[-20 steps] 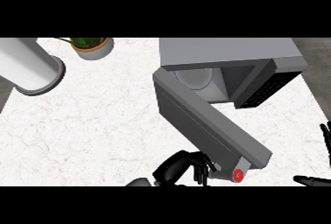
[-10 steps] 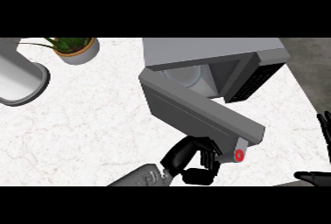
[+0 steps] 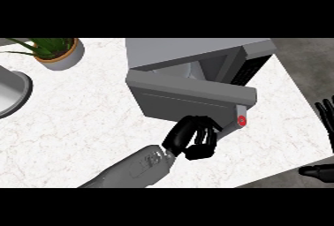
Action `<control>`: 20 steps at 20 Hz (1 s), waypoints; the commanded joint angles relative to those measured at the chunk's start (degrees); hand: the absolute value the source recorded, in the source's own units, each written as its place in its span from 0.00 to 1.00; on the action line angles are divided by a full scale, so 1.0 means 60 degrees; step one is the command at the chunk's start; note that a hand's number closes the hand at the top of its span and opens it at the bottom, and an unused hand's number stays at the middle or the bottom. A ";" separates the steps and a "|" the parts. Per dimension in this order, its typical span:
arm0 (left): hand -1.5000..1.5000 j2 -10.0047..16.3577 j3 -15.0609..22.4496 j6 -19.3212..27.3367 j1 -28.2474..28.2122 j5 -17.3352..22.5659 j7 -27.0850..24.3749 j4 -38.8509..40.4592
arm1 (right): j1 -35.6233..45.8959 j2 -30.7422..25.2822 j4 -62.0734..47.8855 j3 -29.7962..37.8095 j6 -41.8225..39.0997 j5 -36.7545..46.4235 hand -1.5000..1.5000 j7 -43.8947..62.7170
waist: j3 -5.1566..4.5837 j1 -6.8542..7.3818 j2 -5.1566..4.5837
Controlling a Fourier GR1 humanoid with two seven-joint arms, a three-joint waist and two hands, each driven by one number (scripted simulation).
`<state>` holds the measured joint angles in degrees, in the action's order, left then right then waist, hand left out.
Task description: Pick up the milk, place it into the microwave and close the microwave
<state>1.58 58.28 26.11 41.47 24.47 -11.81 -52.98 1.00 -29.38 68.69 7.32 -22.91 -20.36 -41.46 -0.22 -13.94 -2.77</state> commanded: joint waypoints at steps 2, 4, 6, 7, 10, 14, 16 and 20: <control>1.00 -0.0250 -0.0592 0.0241 0.1372 0.0522 -0.0168 -0.0070 | 0.0339 -0.0171 0.0224 0.0063 -0.0450 -0.0275 0.00 -0.0125 | -0.0009 -0.0500 -0.0022; 1.00 -0.0250 -0.0565 0.0366 0.1641 0.0621 -0.0140 0.0114 | 0.0532 -0.0209 0.0281 -0.0039 -0.0554 -0.0338 0.00 0.0024 | -0.0005 -0.0520 -0.0062; 1.00 -0.0250 -0.0658 0.0439 0.1890 0.0795 -0.0033 0.0304 | 0.0657 -0.0253 0.0301 -0.0078 -0.0600 -0.0349 0.00 0.0026 | 0.0006 -0.0686 -0.0148; 1.00 -0.0250 -0.0641 0.0482 0.1992 0.0824 -0.0059 0.0453 | 0.0654 -0.0182 0.0375 -0.0123 -0.0730 -0.0521 0.00 0.0092 | 0.0009 -0.0738 -0.0130; 1.00 -0.0248 -0.0714 0.0663 0.2429 0.1017 0.0096 0.0615 | 0.0859 -0.0296 0.0408 -0.0160 -0.0881 -0.0685 0.00 0.0300 | 0.0022 -0.0957 -0.0161; 1.00 -0.0245 -0.0812 0.0796 0.2767 0.1239 0.0101 0.1037 | 0.1058 -0.0445 0.0572 -0.0259 -0.1094 -0.0842 0.00 0.0512 | 0.0018 -0.1129 -0.0226; 1.00 -0.0244 -0.0840 0.0852 0.2840 0.1440 0.0154 0.1096 | 0.1278 -0.0502 0.0678 -0.0295 -0.1190 -0.0969 0.00 0.0641 | 0.0010 -0.1195 -0.0253; 1.00 -0.0242 -0.0861 0.0976 0.3099 0.1639 0.0239 0.1269 | 0.1547 -0.0511 0.0845 -0.0539 -0.1502 -0.1168 0.00 0.0882 | 0.0024 -0.1311 -0.0320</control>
<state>2.71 54.87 32.66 52.94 33.67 -8.55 -43.60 8.83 -32.32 73.27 5.23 -28.10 -26.36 -35.51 -0.02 -20.53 -4.76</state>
